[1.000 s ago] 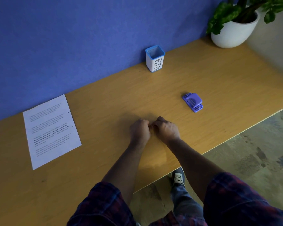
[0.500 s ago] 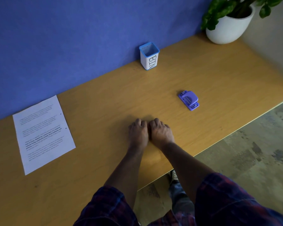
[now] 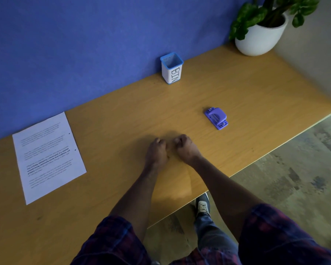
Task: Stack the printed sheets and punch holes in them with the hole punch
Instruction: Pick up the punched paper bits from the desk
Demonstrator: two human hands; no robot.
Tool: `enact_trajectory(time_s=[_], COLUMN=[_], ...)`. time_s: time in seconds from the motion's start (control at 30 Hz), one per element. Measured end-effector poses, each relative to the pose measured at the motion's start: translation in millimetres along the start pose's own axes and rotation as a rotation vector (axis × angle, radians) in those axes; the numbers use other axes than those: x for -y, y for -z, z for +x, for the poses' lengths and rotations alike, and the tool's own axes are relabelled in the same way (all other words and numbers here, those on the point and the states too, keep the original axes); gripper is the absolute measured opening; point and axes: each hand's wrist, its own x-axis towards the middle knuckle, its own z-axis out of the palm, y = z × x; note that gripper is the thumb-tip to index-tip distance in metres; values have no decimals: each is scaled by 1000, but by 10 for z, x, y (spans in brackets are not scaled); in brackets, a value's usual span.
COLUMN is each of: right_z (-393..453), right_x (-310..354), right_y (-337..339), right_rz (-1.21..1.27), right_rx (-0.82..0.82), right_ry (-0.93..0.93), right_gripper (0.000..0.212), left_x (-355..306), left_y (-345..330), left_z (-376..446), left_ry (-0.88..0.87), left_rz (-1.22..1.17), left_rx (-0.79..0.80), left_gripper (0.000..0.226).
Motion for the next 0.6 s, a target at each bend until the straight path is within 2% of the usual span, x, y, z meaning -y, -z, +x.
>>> enact_trajectory(time_s=[0.17,0.33,0.6], right_z=[5,-13,170], right_x=[-9,35,390], right_y=[135,128,339], right_rz=[360,636,776], right_rx=[-38,-27,12], right_ry=[-142,-110,-32], right_gripper=[24,25,27], left_x=[48,88,-265], left_y=[119,212,621], left_z=[29,103,508], left_ry=[205,325,343], left_rz=[-352,-562,-839], left_rx=[-24,-41,-141], left_gripper=[10,15,12])
